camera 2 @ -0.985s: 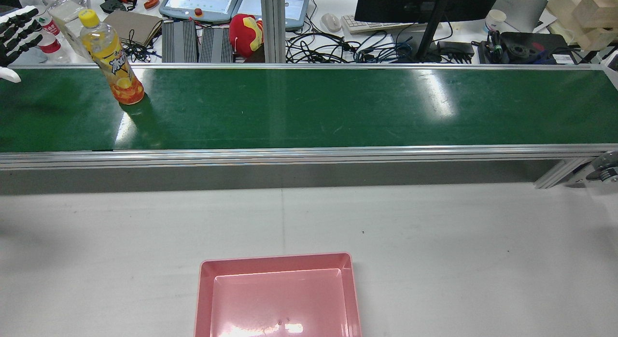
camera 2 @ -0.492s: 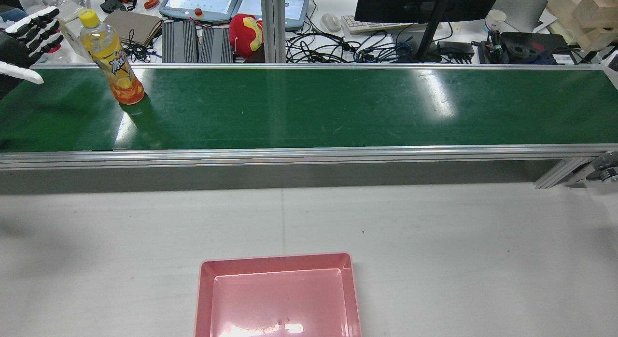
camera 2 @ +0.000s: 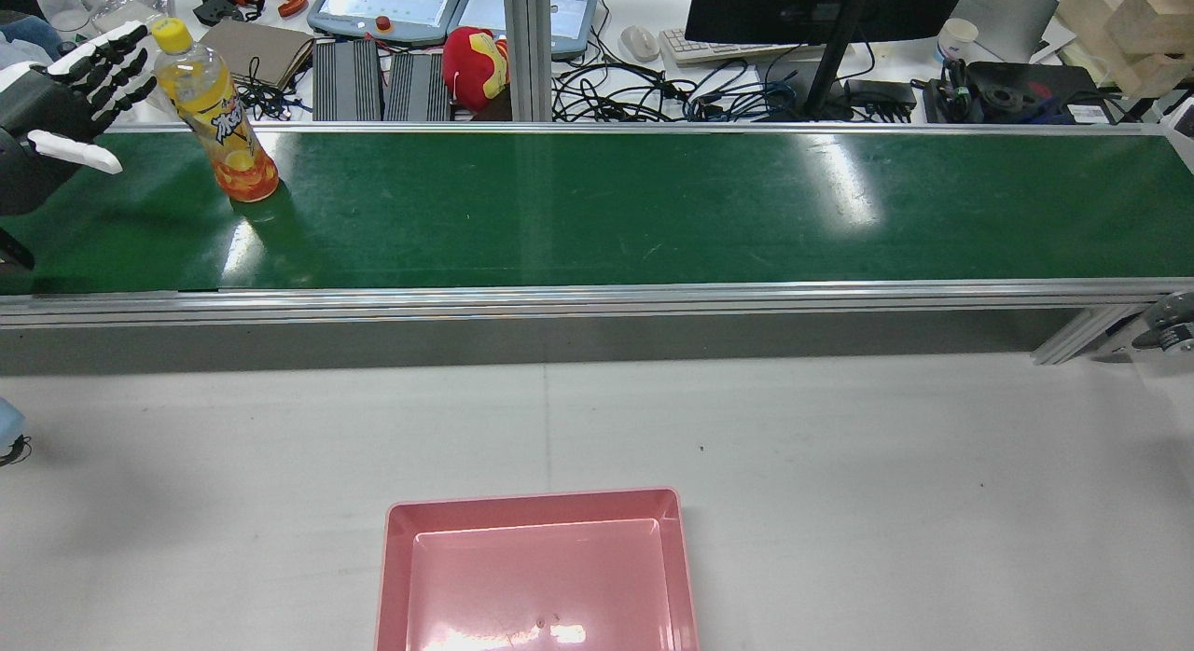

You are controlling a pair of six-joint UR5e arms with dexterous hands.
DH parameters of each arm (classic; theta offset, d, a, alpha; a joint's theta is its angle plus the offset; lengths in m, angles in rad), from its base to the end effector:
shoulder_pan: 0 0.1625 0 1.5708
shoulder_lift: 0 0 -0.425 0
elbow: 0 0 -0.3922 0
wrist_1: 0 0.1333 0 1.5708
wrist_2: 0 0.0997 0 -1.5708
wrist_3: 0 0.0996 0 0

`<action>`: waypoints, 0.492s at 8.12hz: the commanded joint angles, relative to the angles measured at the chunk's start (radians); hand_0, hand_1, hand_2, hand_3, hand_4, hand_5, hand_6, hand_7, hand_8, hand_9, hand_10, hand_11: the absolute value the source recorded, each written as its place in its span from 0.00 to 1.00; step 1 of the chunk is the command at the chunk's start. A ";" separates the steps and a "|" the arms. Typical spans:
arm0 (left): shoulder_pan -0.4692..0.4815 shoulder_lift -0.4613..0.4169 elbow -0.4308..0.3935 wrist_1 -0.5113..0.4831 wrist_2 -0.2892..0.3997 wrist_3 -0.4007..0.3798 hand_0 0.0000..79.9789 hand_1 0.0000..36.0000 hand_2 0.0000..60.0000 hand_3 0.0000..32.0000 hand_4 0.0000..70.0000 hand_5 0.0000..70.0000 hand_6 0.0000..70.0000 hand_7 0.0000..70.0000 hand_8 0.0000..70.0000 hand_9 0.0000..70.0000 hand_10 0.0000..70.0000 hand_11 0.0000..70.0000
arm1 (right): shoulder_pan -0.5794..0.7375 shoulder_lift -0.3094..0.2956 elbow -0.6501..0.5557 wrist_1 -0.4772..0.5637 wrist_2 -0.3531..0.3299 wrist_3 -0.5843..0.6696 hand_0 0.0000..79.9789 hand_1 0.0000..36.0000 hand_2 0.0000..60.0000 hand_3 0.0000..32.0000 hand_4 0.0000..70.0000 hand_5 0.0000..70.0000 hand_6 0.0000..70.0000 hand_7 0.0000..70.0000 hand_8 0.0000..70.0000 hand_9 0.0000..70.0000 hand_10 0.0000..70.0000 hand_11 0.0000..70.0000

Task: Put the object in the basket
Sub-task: 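Reach the left hand toward the juice bottle on the conveyor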

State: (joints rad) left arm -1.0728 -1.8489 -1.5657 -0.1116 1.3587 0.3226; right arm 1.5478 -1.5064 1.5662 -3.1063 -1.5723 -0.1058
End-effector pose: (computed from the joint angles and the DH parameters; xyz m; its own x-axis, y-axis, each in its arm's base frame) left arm 0.1616 -0.6202 0.5213 -0.9598 -0.1758 -0.2190 0.1319 0.4063 -0.9042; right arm 0.1210 -0.5304 0.6530 -0.9943 0.0143 0.1053 -0.1034 0.0970 -0.9899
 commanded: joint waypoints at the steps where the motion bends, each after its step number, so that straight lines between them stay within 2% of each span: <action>1: 0.042 -0.028 -0.010 0.058 -0.012 0.000 0.73 0.31 0.00 0.00 0.14 0.13 0.00 0.00 0.03 0.04 0.05 0.11 | 0.000 0.000 0.000 0.000 0.001 0.000 0.00 0.00 0.00 0.00 0.00 0.00 0.00 0.00 0.00 0.00 0.00 0.00; 4: 0.047 -0.104 -0.008 0.125 -0.006 -0.005 0.73 0.32 0.00 0.00 0.17 0.18 0.00 0.00 0.02 0.04 0.04 0.09 | 0.000 0.000 0.002 0.000 0.000 0.000 0.00 0.00 0.00 0.00 0.00 0.00 0.00 0.00 0.00 0.00 0.00 0.00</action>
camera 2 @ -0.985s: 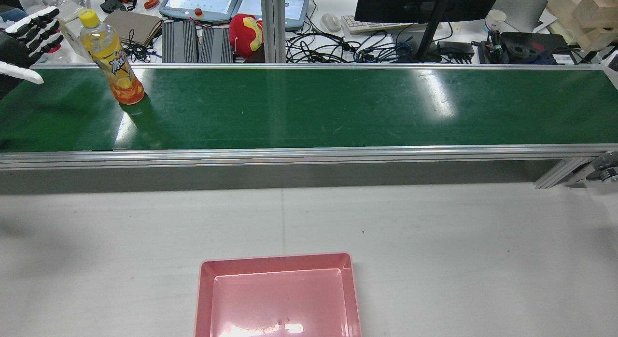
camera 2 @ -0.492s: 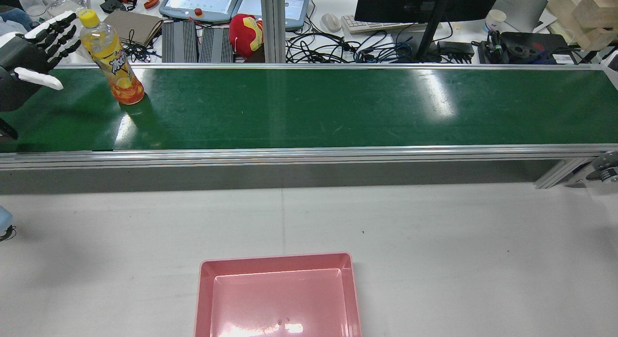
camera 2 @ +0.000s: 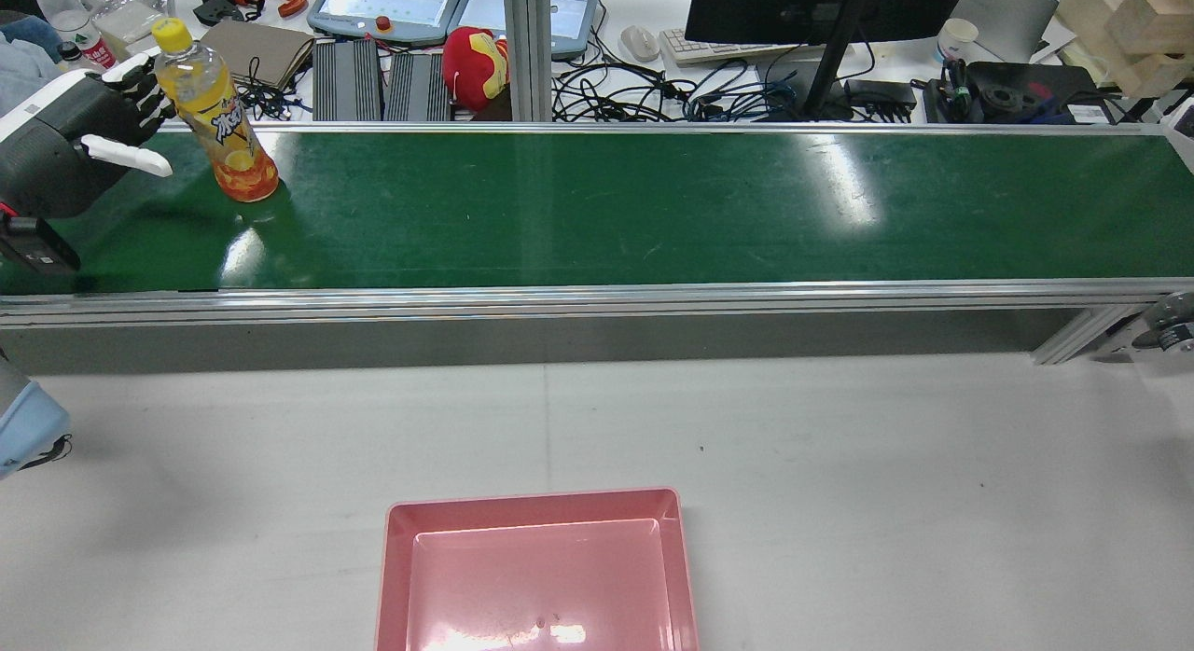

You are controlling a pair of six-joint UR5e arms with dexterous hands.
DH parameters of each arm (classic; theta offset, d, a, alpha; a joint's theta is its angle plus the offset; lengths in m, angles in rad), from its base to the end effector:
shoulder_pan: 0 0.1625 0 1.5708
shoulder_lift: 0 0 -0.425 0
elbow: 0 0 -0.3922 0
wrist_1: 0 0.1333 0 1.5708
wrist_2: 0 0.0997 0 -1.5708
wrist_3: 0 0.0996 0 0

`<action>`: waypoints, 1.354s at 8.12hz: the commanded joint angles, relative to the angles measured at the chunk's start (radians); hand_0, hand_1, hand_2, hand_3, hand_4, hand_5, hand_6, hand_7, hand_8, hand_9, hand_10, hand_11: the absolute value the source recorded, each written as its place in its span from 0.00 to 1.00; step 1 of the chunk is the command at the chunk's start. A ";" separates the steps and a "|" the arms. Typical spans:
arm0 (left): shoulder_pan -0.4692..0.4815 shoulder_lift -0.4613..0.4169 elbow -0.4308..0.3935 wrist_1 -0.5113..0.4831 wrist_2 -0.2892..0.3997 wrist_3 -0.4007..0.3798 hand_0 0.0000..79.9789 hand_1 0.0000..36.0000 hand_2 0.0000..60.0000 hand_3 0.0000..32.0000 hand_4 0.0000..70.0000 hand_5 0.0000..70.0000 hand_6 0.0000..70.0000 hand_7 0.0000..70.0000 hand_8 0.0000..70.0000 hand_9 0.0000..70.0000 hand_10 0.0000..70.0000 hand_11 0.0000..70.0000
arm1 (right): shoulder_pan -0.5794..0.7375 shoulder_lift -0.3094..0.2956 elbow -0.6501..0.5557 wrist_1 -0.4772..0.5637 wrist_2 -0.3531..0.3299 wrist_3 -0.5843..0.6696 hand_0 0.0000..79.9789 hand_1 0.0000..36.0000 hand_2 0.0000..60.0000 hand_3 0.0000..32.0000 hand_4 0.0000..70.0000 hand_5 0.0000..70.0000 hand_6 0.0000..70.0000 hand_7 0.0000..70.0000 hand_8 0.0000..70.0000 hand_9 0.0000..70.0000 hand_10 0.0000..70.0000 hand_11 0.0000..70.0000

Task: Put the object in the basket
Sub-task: 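Reach the left hand toward the juice bottle on the conveyor, then close the left hand around the juice bottle and lift it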

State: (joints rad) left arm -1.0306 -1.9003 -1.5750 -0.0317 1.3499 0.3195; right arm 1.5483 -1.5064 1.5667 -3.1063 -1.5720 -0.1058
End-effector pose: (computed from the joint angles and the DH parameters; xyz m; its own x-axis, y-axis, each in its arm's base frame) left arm 0.1933 -0.6239 0.4946 -0.9521 -0.2135 -0.2190 0.1214 0.3934 -0.9113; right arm 0.1213 -0.5304 0.6527 -0.9944 0.0135 0.1052 -0.1034 0.0974 -0.9899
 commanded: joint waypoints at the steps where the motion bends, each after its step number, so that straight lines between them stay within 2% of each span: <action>1: 0.004 -0.072 0.000 0.056 0.003 0.000 0.73 0.32 0.00 0.00 0.18 0.19 0.00 0.00 0.02 0.04 0.04 0.09 | 0.000 0.000 0.001 0.000 0.000 0.000 0.00 0.00 0.00 0.00 0.00 0.00 0.00 0.00 0.00 0.00 0.00 0.00; 3: 0.006 -0.086 -0.002 0.064 0.003 0.001 0.73 0.31 0.00 0.00 0.19 0.19 0.00 0.00 0.03 0.05 0.05 0.10 | 0.000 0.000 0.001 0.000 0.000 0.000 0.00 0.00 0.00 0.00 0.00 0.00 0.00 0.00 0.00 0.00 0.00 0.00; 6: 0.060 -0.102 -0.002 0.088 0.002 -0.003 0.73 0.32 0.00 0.00 0.25 0.22 0.00 0.00 0.04 0.08 0.07 0.13 | 0.000 0.000 0.003 0.000 0.000 0.000 0.00 0.00 0.00 0.00 0.00 0.00 0.00 0.00 0.00 0.00 0.00 0.00; 7: 0.058 -0.103 -0.005 0.113 0.002 -0.008 0.73 0.33 0.00 0.00 0.32 0.29 0.00 0.00 0.08 0.12 0.11 0.18 | 0.001 0.000 0.003 0.000 0.000 0.000 0.00 0.00 0.00 0.00 0.00 0.00 0.00 0.00 0.00 0.00 0.00 0.00; 8: 0.052 -0.102 -0.022 0.130 0.000 -0.008 0.72 0.36 0.00 0.00 0.50 0.58 0.13 0.13 0.23 0.32 0.30 0.46 | 0.001 0.000 0.003 0.000 0.000 0.000 0.00 0.00 0.00 0.00 0.00 0.00 0.00 0.00 0.00 0.00 0.00 0.00; 9: 0.050 -0.095 -0.069 0.175 -0.003 -0.004 0.71 0.38 0.13 0.00 0.64 1.00 0.55 0.50 0.62 0.81 0.55 0.78 | 0.001 0.000 0.004 0.000 0.000 0.000 0.00 0.00 0.00 0.00 0.00 0.00 0.00 0.00 0.00 0.00 0.00 0.00; 10: 0.047 -0.097 -0.094 0.211 -0.005 0.001 0.68 0.40 0.51 0.00 0.69 1.00 0.81 0.84 0.89 1.00 0.69 0.99 | 0.001 0.000 0.004 0.000 0.000 0.000 0.00 0.00 0.00 0.00 0.00 0.00 0.00 0.00 0.00 0.00 0.00 0.00; 11: 0.040 -0.095 -0.115 0.243 -0.005 0.003 0.65 0.44 0.82 0.00 0.69 1.00 0.89 0.95 1.00 1.00 0.79 1.00 | 0.001 0.000 0.004 0.000 0.000 0.000 0.00 0.00 0.00 0.00 0.00 0.00 0.00 0.00 0.00 0.00 0.00 0.00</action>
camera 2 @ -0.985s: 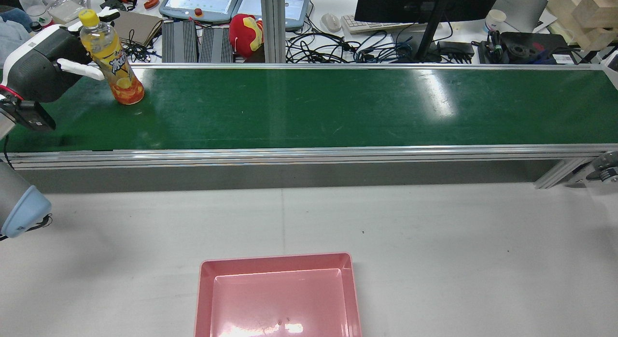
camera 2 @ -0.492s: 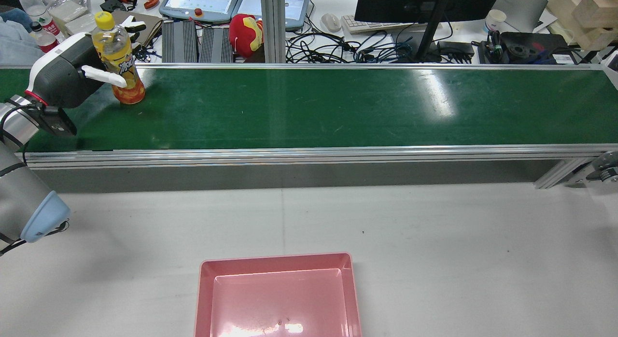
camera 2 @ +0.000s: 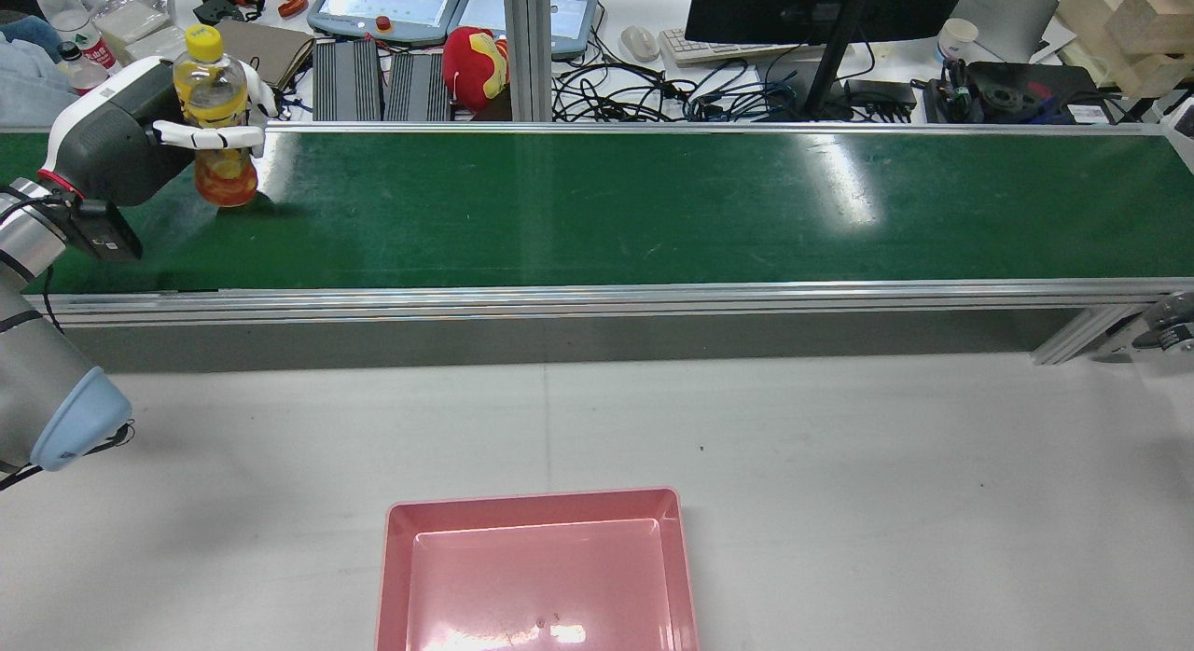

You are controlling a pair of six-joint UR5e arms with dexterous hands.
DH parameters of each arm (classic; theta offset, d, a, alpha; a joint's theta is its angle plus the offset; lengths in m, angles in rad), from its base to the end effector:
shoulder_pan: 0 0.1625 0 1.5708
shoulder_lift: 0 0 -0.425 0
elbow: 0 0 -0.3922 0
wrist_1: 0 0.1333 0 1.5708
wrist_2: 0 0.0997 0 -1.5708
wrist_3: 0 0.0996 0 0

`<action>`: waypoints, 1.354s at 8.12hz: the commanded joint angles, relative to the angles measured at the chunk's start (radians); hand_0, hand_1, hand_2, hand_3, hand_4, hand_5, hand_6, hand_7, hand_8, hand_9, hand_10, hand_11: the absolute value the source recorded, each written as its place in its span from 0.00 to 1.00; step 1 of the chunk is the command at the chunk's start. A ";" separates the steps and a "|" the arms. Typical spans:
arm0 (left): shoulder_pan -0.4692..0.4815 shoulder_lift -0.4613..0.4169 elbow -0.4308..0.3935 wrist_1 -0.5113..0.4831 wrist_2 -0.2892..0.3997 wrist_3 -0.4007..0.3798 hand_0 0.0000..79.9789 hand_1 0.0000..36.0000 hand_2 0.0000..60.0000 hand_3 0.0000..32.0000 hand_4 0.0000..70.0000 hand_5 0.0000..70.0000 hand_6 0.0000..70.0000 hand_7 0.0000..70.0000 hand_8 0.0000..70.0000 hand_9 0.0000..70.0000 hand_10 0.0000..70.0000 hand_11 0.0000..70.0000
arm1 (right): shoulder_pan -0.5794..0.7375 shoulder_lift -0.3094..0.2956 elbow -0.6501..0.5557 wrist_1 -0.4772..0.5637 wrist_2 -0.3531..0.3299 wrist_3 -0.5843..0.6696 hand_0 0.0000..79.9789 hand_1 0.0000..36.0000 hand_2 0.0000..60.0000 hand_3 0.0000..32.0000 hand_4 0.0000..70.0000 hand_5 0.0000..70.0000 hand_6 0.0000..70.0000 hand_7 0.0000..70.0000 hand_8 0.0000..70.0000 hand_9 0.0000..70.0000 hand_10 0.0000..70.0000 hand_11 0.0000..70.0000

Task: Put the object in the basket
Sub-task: 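Close the left hand around the juice bottle and lift it, then carry the bottle with the left hand toward the pink basket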

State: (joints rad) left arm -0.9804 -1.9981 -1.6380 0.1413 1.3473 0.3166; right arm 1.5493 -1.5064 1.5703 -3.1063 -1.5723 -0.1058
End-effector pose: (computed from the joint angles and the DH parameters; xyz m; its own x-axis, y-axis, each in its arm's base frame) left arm 0.2311 -0.6239 0.4231 -0.9398 -0.2622 -0.2193 0.1052 0.3883 -0.9155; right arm 0.1218 -0.5305 0.6509 -0.9944 0.0124 0.1052 -0.1035 0.1009 -0.9895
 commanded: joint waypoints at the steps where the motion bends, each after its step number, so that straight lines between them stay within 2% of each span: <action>1: -0.014 0.004 -0.071 0.087 -0.001 0.006 0.63 0.44 0.92 0.00 0.69 1.00 0.93 0.97 1.00 1.00 0.90 1.00 | 0.000 0.000 0.001 0.000 0.000 0.000 0.00 0.00 0.00 0.00 0.00 0.00 0.00 0.00 0.00 0.00 0.00 0.00; 2: -0.012 0.008 -0.089 0.095 0.001 0.006 0.62 0.39 0.87 0.00 0.67 1.00 0.94 0.96 1.00 1.00 0.98 1.00 | 0.000 0.000 0.001 0.000 0.000 0.000 0.00 0.00 0.00 0.00 0.00 0.00 0.00 0.00 0.00 0.00 0.00 0.00; 3: -0.009 0.010 -0.097 0.095 0.006 0.004 0.62 0.37 0.87 0.00 0.65 1.00 0.93 0.95 1.00 1.00 1.00 1.00 | 0.000 0.000 0.001 0.000 0.000 0.000 0.00 0.00 0.00 0.00 0.00 0.00 0.00 0.00 0.00 0.00 0.00 0.00; 4: -0.001 0.012 -0.126 0.096 0.036 0.004 0.61 0.36 0.87 0.00 0.64 1.00 0.92 0.94 1.00 1.00 0.98 1.00 | 0.000 0.000 0.002 0.000 0.000 0.000 0.00 0.00 0.00 0.00 0.00 0.00 0.00 0.00 0.00 0.00 0.00 0.00; 6: 0.023 0.009 -0.170 0.100 0.163 -0.001 0.61 0.38 0.88 0.00 0.61 1.00 0.90 0.93 1.00 1.00 0.91 1.00 | 0.000 0.000 0.002 0.000 0.000 0.000 0.00 0.00 0.00 0.00 0.00 0.00 0.00 0.00 0.00 0.00 0.00 0.00; 7: 0.049 0.005 -0.221 0.106 0.203 -0.007 0.61 0.39 0.85 0.00 0.59 1.00 0.88 0.91 1.00 1.00 0.86 1.00 | 0.000 0.000 0.002 0.000 0.000 0.000 0.00 0.00 0.00 0.00 0.00 0.00 0.00 0.00 0.00 0.00 0.00 0.00; 9: 0.138 0.002 -0.360 0.190 0.208 -0.005 0.62 0.39 0.85 0.00 0.64 1.00 0.92 0.94 1.00 1.00 0.83 1.00 | 0.000 0.000 0.002 0.000 0.000 0.000 0.00 0.00 0.00 0.00 0.00 0.00 0.00 0.00 0.00 0.00 0.00 0.00; 11: 0.324 0.001 -0.437 0.244 0.214 0.009 0.62 0.38 0.86 0.00 0.67 1.00 0.93 0.95 1.00 1.00 0.80 1.00 | 0.000 0.000 0.001 0.000 0.000 0.000 0.00 0.00 0.00 0.00 0.00 0.00 0.00 0.00 0.00 0.00 0.00 0.00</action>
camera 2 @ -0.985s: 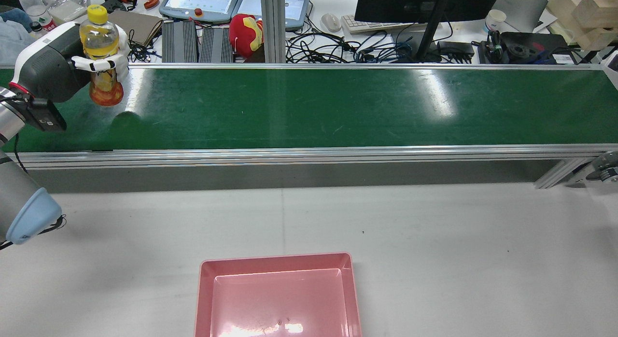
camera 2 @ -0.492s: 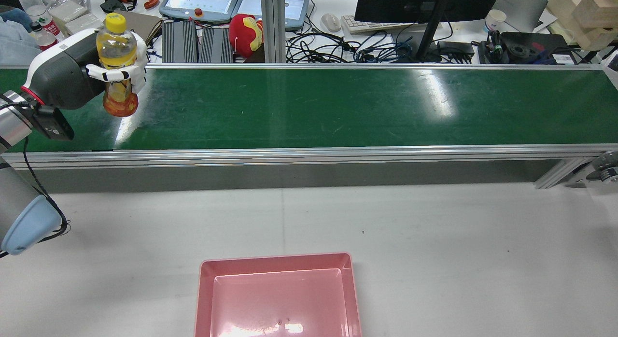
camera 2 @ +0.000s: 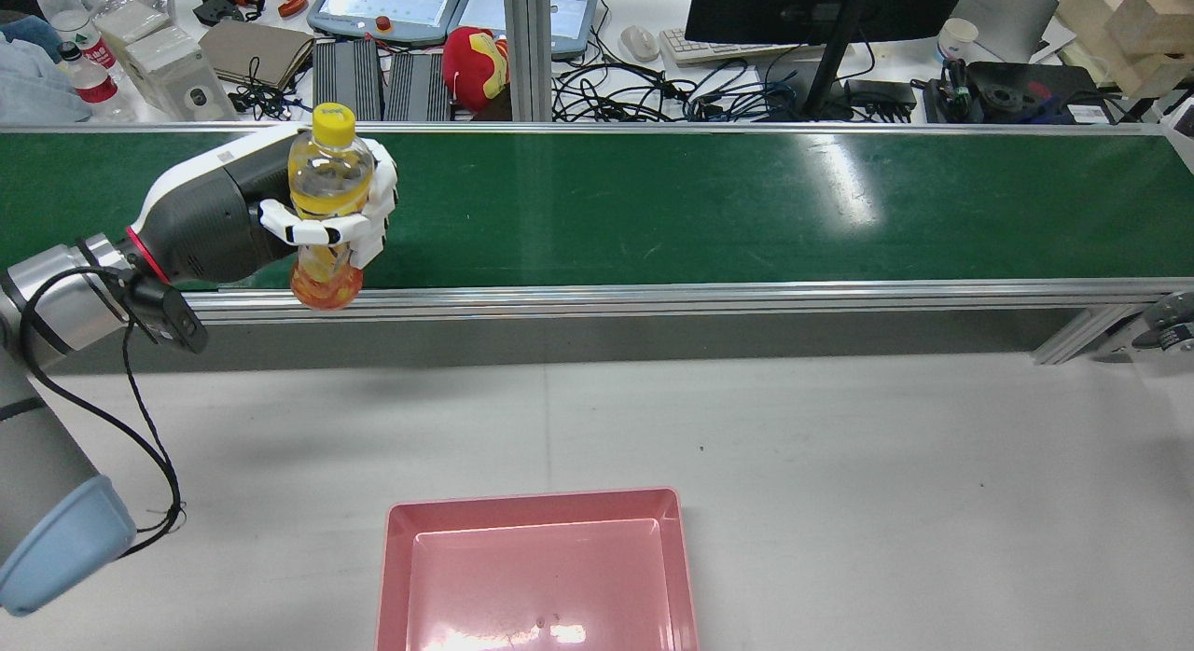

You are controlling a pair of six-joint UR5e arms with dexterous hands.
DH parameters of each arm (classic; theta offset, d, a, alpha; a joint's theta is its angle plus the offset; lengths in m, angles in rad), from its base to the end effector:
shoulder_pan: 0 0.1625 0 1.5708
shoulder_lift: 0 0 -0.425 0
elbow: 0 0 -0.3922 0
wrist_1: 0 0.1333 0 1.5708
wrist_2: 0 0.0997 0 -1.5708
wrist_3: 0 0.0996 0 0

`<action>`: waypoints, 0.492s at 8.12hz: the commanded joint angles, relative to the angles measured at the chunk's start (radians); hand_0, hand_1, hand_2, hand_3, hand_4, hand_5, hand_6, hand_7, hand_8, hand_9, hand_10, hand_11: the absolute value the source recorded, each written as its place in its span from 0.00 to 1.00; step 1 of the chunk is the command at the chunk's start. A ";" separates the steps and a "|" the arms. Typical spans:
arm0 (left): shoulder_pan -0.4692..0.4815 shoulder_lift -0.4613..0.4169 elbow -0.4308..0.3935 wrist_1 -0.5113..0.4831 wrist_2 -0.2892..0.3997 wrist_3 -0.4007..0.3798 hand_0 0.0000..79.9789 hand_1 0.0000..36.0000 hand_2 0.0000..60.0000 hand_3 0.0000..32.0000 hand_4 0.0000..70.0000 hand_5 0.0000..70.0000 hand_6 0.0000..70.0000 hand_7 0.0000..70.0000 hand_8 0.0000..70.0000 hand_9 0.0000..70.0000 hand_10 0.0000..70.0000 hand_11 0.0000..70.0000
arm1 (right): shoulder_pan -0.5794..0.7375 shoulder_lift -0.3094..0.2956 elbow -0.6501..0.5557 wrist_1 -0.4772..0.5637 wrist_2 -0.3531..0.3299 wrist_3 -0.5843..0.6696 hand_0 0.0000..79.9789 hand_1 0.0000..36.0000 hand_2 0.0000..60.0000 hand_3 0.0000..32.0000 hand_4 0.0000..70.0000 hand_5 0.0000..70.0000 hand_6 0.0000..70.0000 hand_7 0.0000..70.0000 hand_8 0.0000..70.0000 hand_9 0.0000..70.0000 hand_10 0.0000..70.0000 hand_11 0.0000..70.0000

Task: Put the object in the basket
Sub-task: 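Carry the bottle with the left hand toward the pink basket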

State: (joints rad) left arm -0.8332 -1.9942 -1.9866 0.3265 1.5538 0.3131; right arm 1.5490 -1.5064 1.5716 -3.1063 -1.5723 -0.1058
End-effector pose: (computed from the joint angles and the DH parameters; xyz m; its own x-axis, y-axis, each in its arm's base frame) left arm 0.2850 -0.5143 0.2962 -0.8151 -0.5175 -0.2605 -0.0829 0.5491 -0.8316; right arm 0.1216 -0.5306 0.6503 -0.9944 0.0126 0.1052 -0.1034 0.1022 -0.9894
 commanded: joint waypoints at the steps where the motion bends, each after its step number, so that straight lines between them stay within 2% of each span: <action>1: 0.268 -0.009 -0.092 0.059 0.003 0.014 0.62 0.40 0.87 0.00 0.67 1.00 0.93 0.95 1.00 1.00 0.80 1.00 | -0.001 0.000 -0.001 0.000 0.000 0.000 0.00 0.00 0.00 0.00 0.00 0.00 0.00 0.00 0.00 0.00 0.00 0.00; 2: 0.332 -0.018 -0.092 0.059 0.000 0.026 0.62 0.40 0.87 0.00 0.67 1.00 0.93 0.95 1.00 1.00 0.80 1.00 | 0.000 0.000 -0.002 0.000 0.000 0.000 0.00 0.00 0.00 0.00 0.00 0.00 0.00 0.00 0.00 0.00 0.00 0.00; 4: 0.414 -0.078 -0.090 0.106 -0.004 0.104 0.63 0.41 0.86 0.00 0.68 1.00 0.93 0.95 1.00 1.00 0.78 1.00 | 0.000 0.000 -0.002 0.000 0.000 0.000 0.00 0.00 0.00 0.00 0.00 0.00 0.00 0.00 0.00 0.00 0.00 0.00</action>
State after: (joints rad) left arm -0.5196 -2.0210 -2.0760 0.3931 1.5551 0.3522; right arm 1.5490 -1.5064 1.5698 -3.1063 -1.5723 -0.1058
